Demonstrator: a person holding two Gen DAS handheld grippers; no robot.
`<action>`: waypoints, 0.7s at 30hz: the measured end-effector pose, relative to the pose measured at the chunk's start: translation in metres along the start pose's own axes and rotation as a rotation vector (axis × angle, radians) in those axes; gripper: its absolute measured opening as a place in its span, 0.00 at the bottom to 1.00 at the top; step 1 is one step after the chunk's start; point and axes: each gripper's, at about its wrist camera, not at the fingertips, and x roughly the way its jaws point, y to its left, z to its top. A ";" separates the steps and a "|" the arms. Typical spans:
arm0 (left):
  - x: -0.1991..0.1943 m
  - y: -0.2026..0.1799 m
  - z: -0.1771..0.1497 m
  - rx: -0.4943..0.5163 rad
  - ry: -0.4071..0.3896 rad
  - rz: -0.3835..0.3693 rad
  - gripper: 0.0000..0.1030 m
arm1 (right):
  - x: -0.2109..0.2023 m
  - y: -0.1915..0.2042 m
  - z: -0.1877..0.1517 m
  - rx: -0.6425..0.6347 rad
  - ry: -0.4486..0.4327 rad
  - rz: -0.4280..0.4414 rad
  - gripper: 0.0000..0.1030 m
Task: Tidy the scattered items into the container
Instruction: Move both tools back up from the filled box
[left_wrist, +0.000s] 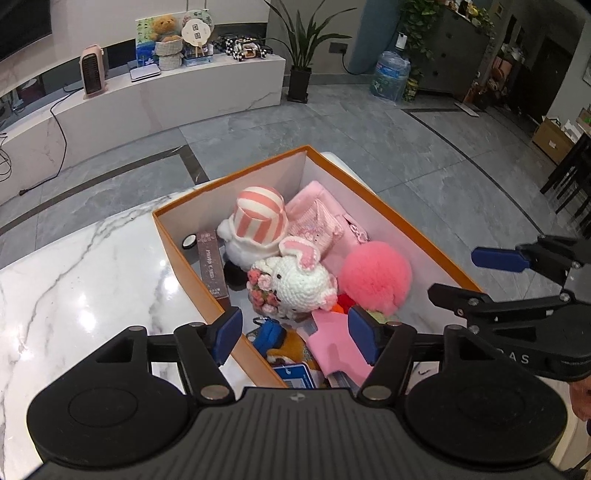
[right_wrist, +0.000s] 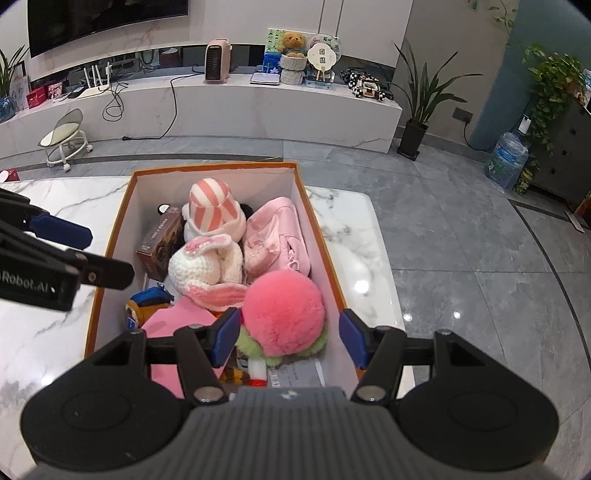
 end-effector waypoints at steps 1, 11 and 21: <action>0.000 0.000 -0.001 0.004 0.002 0.001 0.73 | 0.000 0.001 0.000 -0.001 0.000 0.001 0.61; -0.018 0.015 -0.005 -0.013 -0.031 0.056 0.76 | 0.002 0.012 0.006 -0.008 -0.027 -0.019 0.69; -0.030 0.018 -0.024 0.009 -0.047 0.045 0.78 | -0.005 0.030 0.013 0.025 -0.079 -0.057 0.78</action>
